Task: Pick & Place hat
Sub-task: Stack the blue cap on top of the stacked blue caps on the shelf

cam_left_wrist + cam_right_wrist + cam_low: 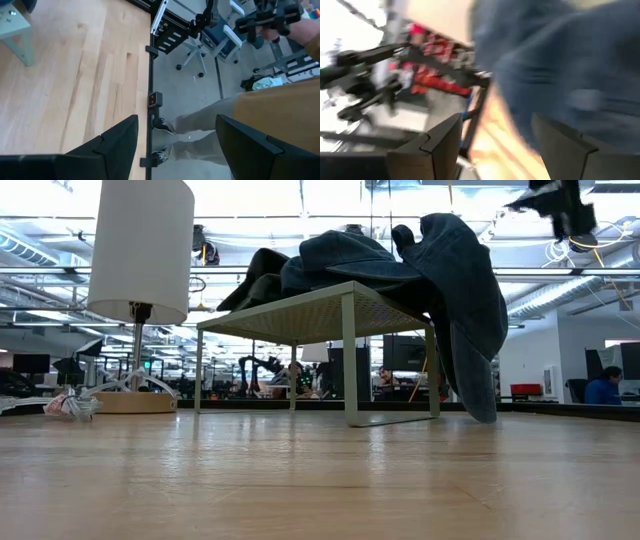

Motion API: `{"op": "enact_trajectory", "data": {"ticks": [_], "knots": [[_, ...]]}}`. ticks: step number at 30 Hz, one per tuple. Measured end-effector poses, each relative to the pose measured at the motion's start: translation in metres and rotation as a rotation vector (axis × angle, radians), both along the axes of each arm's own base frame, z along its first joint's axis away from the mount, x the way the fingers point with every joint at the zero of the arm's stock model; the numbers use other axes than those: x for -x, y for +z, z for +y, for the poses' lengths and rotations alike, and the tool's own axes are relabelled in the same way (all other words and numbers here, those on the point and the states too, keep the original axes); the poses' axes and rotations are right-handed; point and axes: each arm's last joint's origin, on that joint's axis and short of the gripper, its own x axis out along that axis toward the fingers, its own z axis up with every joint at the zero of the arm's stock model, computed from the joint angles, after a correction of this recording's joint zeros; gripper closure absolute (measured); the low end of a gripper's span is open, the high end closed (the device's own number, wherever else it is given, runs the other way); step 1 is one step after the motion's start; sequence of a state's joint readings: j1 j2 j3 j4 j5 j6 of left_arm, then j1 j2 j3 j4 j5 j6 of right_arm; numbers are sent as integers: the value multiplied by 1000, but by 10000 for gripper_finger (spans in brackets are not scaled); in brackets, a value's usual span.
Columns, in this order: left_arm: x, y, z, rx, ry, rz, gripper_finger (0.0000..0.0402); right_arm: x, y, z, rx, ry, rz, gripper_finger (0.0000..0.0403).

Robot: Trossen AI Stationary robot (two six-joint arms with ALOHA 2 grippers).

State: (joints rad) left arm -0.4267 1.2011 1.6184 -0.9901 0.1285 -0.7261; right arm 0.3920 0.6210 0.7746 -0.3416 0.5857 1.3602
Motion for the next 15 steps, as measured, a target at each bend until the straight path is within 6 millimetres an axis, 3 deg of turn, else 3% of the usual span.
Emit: {"op": "enact_trajectory", "data": {"ticks": [7, 15], "knots": [[0, 0, 1, 18, 45, 14, 131, 7, -17, -6, -56, -86, 152, 181], [-1, 0, 1, 3, 64, 6, 131, -10, -28, -16, -10, -177, 257, 182]]}}
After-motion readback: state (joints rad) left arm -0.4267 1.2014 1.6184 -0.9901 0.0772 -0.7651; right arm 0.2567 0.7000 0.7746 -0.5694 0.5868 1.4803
